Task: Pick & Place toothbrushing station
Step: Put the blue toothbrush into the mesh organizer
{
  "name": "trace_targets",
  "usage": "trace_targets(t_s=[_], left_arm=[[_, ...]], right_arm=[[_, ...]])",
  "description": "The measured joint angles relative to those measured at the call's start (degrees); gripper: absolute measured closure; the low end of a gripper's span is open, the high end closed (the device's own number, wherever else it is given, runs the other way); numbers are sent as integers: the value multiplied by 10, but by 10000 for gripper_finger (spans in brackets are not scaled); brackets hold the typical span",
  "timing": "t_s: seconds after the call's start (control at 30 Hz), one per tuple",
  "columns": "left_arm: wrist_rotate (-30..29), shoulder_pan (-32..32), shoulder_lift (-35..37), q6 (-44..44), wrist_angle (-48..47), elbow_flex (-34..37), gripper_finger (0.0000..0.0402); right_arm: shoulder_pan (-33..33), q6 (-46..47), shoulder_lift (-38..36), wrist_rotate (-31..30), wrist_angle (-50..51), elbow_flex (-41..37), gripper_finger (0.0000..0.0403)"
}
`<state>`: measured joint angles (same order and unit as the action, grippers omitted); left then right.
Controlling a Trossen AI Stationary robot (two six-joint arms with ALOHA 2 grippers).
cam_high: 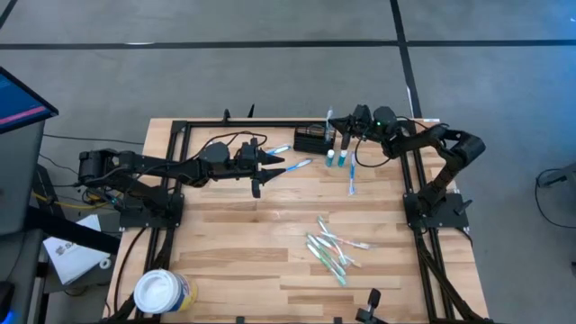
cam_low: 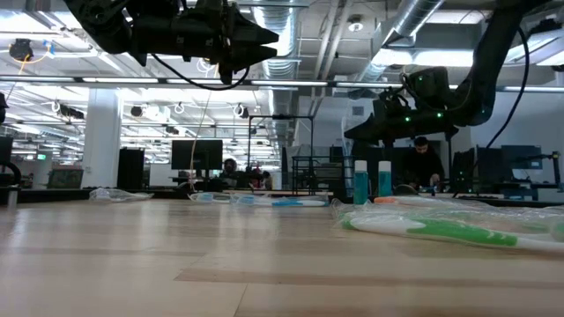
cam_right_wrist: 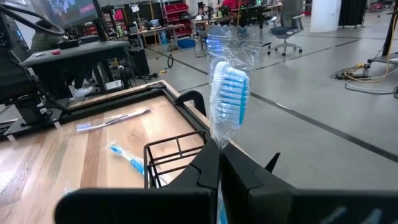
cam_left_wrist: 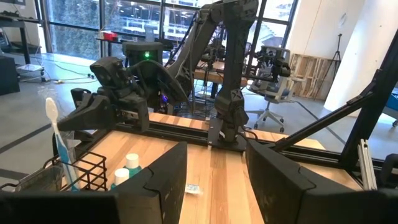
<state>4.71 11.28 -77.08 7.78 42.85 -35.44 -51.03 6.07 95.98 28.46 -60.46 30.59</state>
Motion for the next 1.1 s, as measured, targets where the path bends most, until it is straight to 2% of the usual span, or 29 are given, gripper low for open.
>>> trace_targets(t_s=[0.3, 0.57, 0.73, 0.93, 1.1], left_arm=[[0, 0, 0, 0, 0, 0, 245], [0, 0, 0, 0, 0, 0, 245], [0, 0, 0, 0, 0, 0, 245], [0, 0, 0, 0, 0, 0, 245], [0, 0, 0, 0, 0, 0, 245]], right_arm=[[-7, 0, -1, 0, 19, 0, 393], [-17, 0, -1, 0, 22, 0, 326], [-16, 0, -3, 2, 15, 0, 299], [-16, 0, -34, 2, 23, 0, 289], [-16, -22, -71, 2, 77, 0, 289]])
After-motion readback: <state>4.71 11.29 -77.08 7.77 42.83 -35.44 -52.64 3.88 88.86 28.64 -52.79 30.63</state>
